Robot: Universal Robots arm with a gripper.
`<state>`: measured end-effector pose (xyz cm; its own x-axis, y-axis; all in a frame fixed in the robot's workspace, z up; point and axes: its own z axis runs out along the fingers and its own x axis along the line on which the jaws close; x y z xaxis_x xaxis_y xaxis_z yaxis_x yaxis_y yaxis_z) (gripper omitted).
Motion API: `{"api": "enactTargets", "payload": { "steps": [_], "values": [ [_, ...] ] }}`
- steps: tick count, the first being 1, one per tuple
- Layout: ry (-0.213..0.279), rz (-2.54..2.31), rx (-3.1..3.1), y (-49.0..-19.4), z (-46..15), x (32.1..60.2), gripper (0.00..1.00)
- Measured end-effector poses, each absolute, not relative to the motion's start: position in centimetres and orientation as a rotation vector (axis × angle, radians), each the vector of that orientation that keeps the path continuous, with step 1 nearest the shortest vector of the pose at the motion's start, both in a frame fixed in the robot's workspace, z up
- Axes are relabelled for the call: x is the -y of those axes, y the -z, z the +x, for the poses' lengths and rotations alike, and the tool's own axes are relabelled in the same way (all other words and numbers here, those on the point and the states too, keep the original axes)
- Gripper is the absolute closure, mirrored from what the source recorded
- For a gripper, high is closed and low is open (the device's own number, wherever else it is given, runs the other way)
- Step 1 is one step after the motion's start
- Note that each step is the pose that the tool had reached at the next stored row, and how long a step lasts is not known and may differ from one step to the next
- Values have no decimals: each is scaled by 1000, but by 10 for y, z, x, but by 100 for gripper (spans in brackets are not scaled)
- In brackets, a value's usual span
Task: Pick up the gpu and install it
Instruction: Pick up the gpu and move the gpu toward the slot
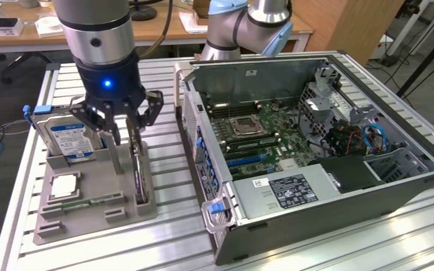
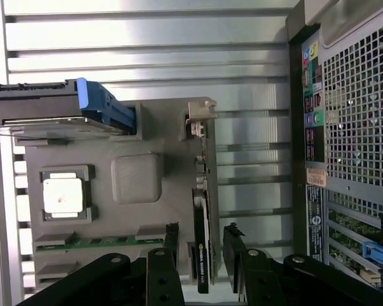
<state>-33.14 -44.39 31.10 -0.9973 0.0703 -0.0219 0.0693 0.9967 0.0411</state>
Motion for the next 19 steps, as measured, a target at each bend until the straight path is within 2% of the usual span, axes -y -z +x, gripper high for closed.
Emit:
{"api": "enactTargets", "payload": {
  "steps": [19],
  "values": [
    [-63,109,-3116,-299,-330,450,58]
  ]
}}
